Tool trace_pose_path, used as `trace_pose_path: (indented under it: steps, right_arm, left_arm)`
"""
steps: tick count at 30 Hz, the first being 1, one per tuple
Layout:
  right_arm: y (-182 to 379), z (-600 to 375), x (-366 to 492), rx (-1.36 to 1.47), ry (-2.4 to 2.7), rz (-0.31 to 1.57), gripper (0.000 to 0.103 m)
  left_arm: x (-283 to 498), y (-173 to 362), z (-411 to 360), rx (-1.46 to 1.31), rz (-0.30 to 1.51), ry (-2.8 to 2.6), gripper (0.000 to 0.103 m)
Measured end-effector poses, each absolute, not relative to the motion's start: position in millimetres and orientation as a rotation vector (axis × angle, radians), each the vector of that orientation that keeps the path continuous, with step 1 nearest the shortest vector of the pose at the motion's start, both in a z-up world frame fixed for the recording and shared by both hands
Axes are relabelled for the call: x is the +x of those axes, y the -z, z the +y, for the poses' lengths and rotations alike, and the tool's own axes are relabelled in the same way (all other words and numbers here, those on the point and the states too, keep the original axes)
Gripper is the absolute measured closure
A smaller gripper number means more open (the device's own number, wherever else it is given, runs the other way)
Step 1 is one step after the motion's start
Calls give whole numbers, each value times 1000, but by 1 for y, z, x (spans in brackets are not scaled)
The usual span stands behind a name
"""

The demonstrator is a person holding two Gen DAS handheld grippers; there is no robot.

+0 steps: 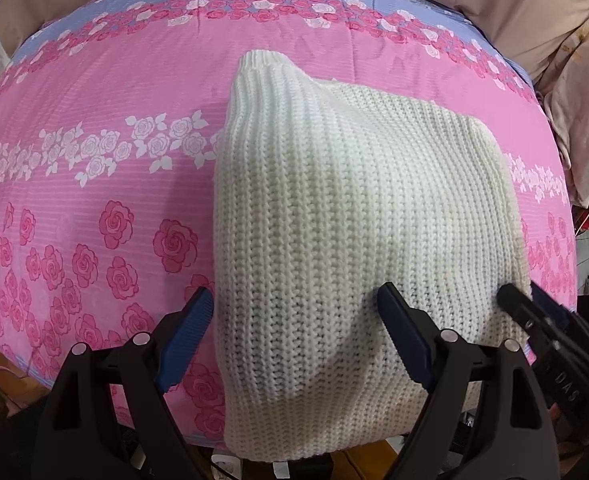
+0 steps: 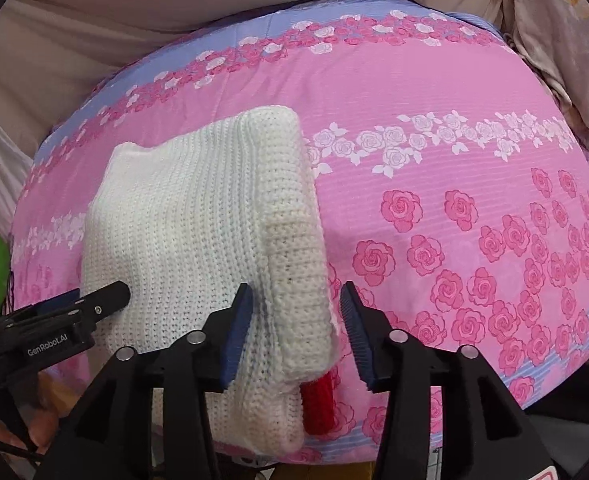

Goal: Fold small clothes

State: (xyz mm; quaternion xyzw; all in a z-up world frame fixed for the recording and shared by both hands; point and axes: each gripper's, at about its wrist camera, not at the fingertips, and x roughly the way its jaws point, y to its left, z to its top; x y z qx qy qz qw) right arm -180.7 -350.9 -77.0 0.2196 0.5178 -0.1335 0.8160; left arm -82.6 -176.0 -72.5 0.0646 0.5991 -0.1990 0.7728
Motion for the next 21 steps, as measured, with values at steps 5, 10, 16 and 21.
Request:
trace_pose_path:
  steps: [5, 10, 16, 21]
  right_arm:
    - [84, -352, -185, 542, 276, 1121, 44]
    - [98, -355, -177, 595, 251, 1137, 33]
    - [122, -365, -171, 732, 193, 1139, 26]
    - [133, -373, -174, 866, 149, 1111, 23]
  left_arm:
    - [-82, 65, -178, 85, 1292, 464, 18]
    - [-72, 85, -178, 75, 1322, 448, 11]
    - [-53, 119, -166, -106, 1399, 500, 5]
    - [-52, 121, -166, -127, 1394, 534, 5]
